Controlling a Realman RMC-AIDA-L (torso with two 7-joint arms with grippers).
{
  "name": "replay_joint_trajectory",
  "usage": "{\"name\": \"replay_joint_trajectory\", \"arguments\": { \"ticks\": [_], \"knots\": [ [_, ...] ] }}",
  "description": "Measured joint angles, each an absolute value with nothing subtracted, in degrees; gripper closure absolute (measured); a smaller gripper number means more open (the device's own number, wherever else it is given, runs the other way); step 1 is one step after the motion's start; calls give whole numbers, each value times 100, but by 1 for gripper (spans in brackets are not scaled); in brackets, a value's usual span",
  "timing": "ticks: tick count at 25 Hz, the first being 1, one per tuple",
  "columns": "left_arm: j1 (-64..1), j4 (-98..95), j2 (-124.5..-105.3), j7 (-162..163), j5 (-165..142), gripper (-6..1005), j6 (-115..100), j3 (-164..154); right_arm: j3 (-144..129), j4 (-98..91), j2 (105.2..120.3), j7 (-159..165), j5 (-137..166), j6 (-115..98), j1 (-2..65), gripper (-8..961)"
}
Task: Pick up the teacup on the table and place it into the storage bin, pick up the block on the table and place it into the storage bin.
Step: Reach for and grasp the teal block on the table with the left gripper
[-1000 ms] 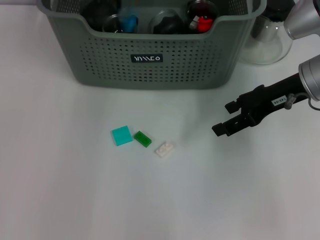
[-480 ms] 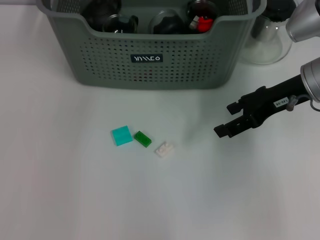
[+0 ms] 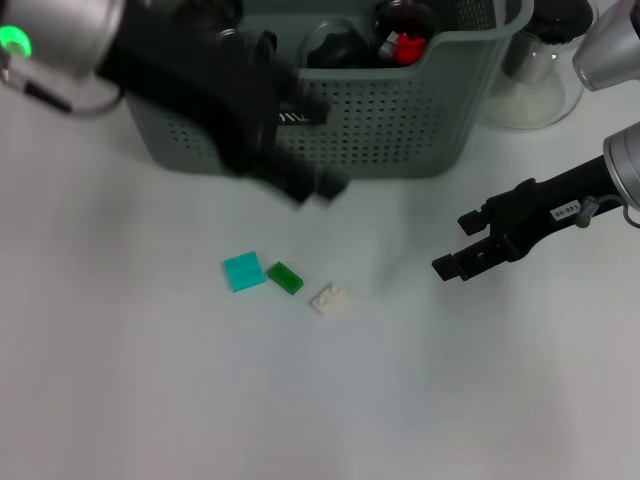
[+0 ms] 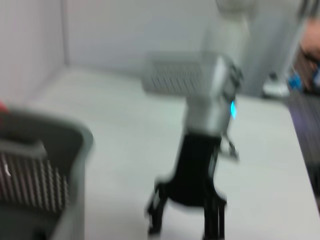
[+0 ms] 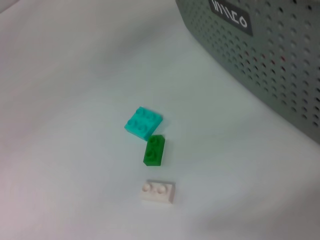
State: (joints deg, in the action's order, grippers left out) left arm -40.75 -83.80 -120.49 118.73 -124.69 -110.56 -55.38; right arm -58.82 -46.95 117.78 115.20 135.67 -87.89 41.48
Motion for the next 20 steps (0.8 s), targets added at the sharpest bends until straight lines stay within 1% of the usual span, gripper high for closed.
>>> {"name": "replay_joint_trajectory", "arguments": {
  "ticks": [2, 3, 8, 11, 20],
  "knots": [
    [-3956, -8392, -12159, 11856, -13093, 148, -11063, -5878, -5871, -4691, 11781, 11538, 13588, -8796, 4148, 8],
    [-3937, -8393, -12180, 11850, -13229, 149, -11048, -5947, -5870, -4691, 11783, 11548, 13592, -8805, 4145, 8],
    [-3710, -8392, -12409, 11588, -14337, 150, -10734, -6588, -5870, -4691, 11788, 11567, 13596, -8817, 4140, 8],
    [-3650, -8215, -12447, 11638, -14825, 150, -10251, -7014, -5871, -4692, 11797, 11571, 13598, -8806, 4140, 8],
    [-3727, -7499, -12458, 12314, -15529, 152, -9229, -7908, -5871, -4693, 11830, 11620, 13607, -8776, 4130, 9]
  ]
}}
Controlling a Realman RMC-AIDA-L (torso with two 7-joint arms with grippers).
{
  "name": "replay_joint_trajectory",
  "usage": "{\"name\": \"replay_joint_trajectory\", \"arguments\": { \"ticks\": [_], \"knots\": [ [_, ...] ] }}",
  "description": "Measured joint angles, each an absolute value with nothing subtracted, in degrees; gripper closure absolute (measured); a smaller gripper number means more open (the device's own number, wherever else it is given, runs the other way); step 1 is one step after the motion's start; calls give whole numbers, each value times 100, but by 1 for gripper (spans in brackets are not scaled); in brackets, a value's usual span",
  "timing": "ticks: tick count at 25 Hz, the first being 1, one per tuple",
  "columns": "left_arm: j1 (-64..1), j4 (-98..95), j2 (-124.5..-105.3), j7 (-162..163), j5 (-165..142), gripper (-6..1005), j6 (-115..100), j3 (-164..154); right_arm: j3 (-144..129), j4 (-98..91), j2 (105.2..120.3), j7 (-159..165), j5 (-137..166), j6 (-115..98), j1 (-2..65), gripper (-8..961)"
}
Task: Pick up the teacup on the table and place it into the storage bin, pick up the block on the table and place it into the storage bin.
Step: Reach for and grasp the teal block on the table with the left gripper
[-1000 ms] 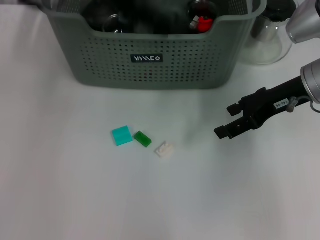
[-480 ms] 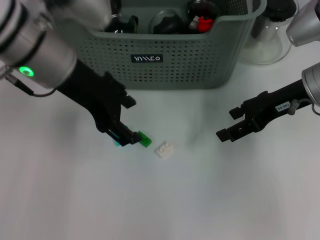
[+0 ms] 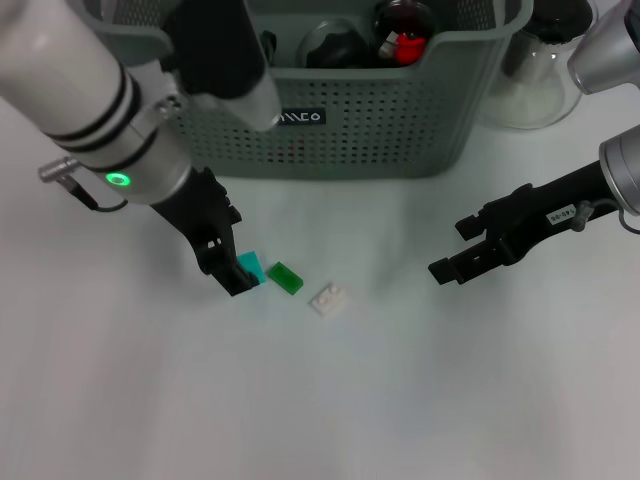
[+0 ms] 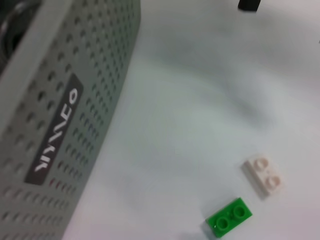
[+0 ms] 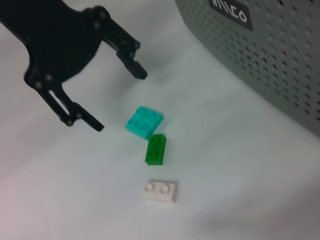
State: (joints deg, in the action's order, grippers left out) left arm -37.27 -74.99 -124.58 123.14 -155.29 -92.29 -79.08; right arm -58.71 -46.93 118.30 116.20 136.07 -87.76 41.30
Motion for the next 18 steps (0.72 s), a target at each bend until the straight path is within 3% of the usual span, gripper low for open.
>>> {"name": "replay_joint_trajectory", "arguments": {
  "ticks": [18],
  "knots": [
    [-3765, -6859, -12479, 12981, -15873, 155, -8316, -8961, -5862, -4702, 11855, 11637, 13605, -8732, 4139, 9]
  ]
}}
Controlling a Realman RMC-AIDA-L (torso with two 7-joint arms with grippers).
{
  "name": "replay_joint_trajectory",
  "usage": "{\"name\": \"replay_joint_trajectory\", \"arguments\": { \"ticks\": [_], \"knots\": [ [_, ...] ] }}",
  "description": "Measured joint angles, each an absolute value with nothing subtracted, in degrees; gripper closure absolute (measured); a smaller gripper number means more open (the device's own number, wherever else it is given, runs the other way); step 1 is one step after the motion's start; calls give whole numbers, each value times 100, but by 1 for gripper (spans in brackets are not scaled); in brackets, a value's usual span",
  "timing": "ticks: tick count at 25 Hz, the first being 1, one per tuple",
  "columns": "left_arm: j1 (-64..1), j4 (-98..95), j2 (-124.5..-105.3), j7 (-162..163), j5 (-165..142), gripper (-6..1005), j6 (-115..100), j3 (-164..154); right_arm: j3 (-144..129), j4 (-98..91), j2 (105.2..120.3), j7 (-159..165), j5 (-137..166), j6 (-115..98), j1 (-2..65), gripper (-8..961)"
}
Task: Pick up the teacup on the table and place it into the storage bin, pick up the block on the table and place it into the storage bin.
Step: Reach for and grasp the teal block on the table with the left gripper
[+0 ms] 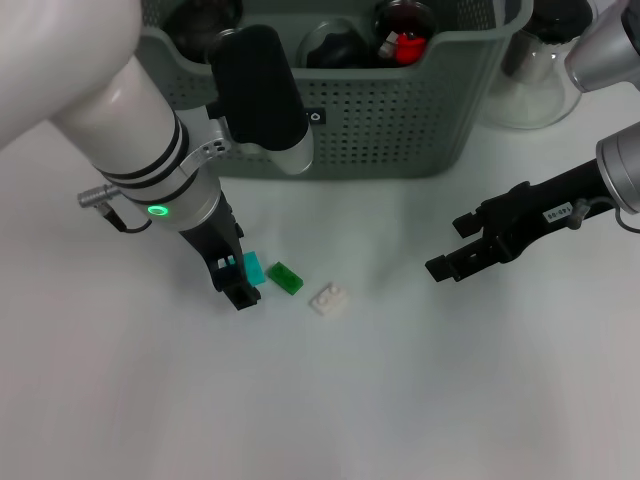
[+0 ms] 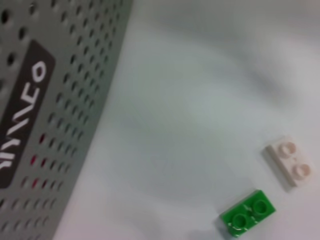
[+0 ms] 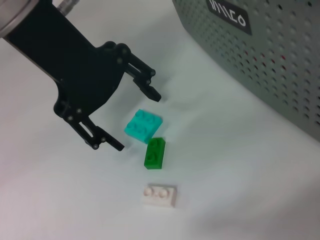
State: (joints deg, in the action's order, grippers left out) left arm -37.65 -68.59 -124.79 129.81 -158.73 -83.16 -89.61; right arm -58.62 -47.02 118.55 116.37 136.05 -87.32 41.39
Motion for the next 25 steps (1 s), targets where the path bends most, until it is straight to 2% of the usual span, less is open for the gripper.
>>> {"name": "replay_joint_trajectory", "arguments": {
  "ticks": [13, 15, 25],
  "knots": [
    [-3953, -6531, -12472, 13116, -15909, 155, -8174, -8988, -5862, -4695, 11856, 11637, 13605, -8677, 4142, 8],
    [-3967, -6509, -12469, 13117, -15908, 279, -8152, -8990, -5862, -4694, 11856, 11637, 13605, -8673, 4141, 8],
    [-4069, -6307, -12463, 13129, -15908, 434, -8129, -9111, -5862, -4693, 11856, 11637, 13606, -8674, 4140, 8]
  ]
}}
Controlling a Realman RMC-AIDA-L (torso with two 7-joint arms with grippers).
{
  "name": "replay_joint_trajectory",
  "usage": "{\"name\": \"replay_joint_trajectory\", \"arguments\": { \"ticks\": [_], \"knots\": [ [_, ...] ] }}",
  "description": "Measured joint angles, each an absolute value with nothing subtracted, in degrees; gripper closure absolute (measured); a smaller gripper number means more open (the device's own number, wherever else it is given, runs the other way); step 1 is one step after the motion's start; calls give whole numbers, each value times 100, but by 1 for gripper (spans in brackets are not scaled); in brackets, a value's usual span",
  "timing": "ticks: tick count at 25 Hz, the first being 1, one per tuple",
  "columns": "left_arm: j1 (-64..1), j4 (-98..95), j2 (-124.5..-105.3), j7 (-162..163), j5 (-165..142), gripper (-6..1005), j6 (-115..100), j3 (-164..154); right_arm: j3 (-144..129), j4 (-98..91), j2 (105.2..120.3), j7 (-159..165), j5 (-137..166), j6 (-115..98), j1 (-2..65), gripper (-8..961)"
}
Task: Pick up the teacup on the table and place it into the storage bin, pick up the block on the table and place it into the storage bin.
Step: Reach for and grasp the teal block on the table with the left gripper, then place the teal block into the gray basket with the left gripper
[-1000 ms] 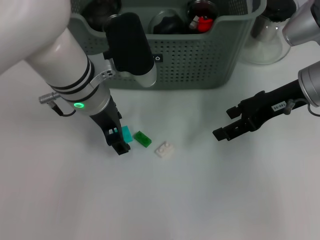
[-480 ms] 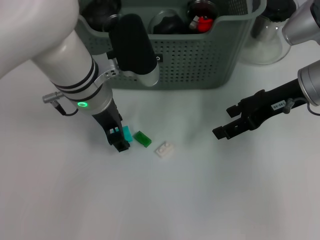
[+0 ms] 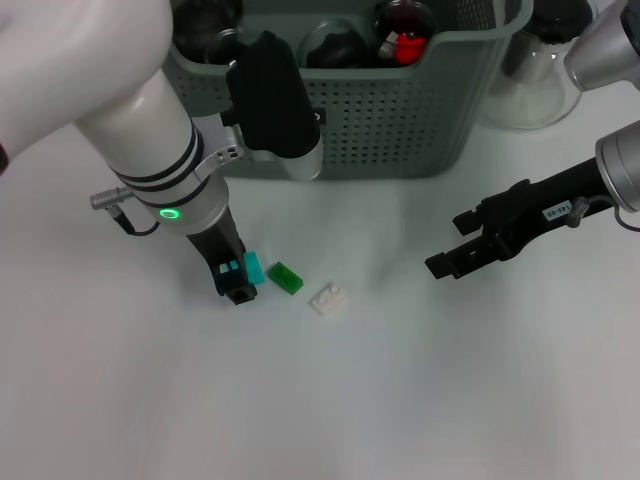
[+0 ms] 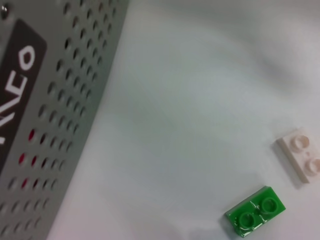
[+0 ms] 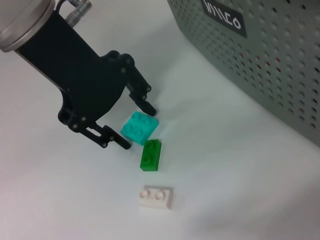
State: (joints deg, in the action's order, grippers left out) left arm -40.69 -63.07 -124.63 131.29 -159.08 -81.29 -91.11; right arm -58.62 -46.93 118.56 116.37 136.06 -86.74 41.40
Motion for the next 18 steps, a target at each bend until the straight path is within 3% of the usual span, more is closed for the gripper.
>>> {"name": "replay_joint_trajectory", "arguments": {
  "ticks": [12, 18],
  "knots": [
    [-4096, -6311, -12458, 13194, -15908, 485, -8145, -9115, -5862, -4702, 11848, 11637, 13605, -8662, 4139, 9],
    [-3908, -7100, -12458, 13311, -15888, 599, -8657, -8858, -5862, -4716, 11842, 11637, 13606, -8656, 4131, 9]
  ]
}}
